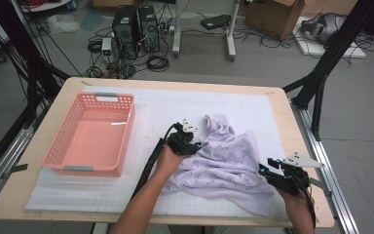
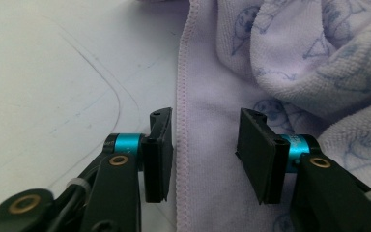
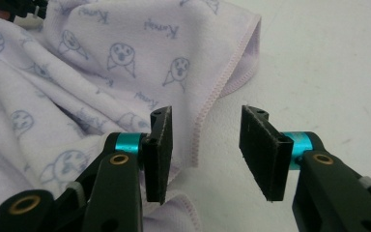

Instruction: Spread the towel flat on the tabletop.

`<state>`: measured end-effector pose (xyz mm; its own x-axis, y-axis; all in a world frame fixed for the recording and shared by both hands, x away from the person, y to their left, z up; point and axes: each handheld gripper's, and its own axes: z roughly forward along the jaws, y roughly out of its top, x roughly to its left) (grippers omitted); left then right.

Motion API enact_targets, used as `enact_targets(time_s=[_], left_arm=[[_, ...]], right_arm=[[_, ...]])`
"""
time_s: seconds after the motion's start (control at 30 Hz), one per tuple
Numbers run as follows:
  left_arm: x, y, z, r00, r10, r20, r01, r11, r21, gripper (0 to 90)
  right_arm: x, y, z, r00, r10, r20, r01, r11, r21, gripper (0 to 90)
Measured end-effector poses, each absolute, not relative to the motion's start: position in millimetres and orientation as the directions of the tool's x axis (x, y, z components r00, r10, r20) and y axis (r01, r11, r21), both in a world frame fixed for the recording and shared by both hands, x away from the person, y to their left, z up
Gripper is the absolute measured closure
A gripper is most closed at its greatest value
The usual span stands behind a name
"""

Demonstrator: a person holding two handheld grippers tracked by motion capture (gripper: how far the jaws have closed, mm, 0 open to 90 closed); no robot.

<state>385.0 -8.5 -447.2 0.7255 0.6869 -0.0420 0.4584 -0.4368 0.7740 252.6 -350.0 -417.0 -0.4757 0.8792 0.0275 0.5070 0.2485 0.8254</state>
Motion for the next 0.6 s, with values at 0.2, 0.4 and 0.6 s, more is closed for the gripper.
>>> enact_targets(time_s=[0.2,0.4,0.6], left_arm=[[373.9,3.9,-443.2,0.716,0.694,-0.077,0.489,-0.42,0.765,86.3],[347.3,44.3,-433.7,0.666,0.74,-0.093,0.482,-0.331,0.811,86.5],[319.1,81.4,-426.9,0.649,0.752,-0.118,0.47,-0.273,0.84,86.4]], right_arm=[[270.4,-346.5,-422.7,-0.471,0.879,0.077,0.536,0.215,0.816,50.7],[305.1,-320.8,-408.3,-0.479,0.875,0.068,0.522,0.222,0.823,44.0],[350.0,-270.5,-399.8,-0.531,0.847,0.019,0.512,0.303,0.804,40.3]])
